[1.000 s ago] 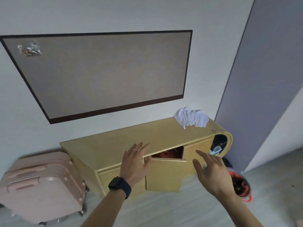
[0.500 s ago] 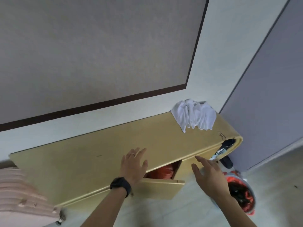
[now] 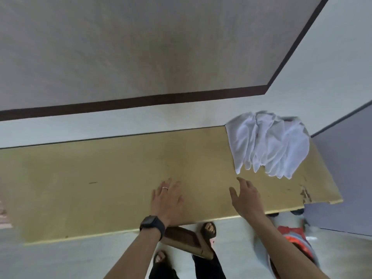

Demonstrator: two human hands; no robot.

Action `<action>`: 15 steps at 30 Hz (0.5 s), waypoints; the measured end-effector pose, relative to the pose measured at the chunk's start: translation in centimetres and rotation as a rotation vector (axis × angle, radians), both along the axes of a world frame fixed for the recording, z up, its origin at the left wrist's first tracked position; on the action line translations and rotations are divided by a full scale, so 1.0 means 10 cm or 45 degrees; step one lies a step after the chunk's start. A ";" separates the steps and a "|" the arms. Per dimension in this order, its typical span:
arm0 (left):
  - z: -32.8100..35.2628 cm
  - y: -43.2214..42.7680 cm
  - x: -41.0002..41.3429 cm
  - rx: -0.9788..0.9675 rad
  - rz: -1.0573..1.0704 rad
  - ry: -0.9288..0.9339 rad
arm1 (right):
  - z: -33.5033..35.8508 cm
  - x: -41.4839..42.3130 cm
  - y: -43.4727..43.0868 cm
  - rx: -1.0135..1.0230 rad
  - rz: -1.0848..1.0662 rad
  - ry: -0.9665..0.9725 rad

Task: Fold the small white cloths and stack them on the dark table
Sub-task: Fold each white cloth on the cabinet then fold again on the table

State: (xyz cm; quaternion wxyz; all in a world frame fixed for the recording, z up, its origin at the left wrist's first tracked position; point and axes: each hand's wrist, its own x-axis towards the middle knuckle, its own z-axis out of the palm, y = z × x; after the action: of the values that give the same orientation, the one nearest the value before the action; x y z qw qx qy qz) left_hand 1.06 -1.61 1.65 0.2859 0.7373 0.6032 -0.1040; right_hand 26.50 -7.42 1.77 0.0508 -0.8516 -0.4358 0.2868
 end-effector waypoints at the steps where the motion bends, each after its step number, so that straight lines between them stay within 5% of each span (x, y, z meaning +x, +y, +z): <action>1: -0.08 0.02 0.05 -0.014 0.015 0.009 | -0.10 0.07 0.13 -0.003 -0.008 0.008; 10: -0.67 0.07 0.12 -0.165 -0.031 0.130 | -0.71 0.32 0.59 -0.014 0.149 -0.158; 15: -0.67 0.04 0.03 -0.164 -0.072 0.123 | -0.58 0.09 0.61 0.066 0.269 0.021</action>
State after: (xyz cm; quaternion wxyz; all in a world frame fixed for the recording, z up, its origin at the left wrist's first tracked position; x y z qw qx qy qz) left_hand 1.38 -1.22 -5.04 0.3001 0.7281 0.5874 -0.1862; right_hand 27.43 -1.28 -4.04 0.0458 -0.7970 -0.5300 0.2862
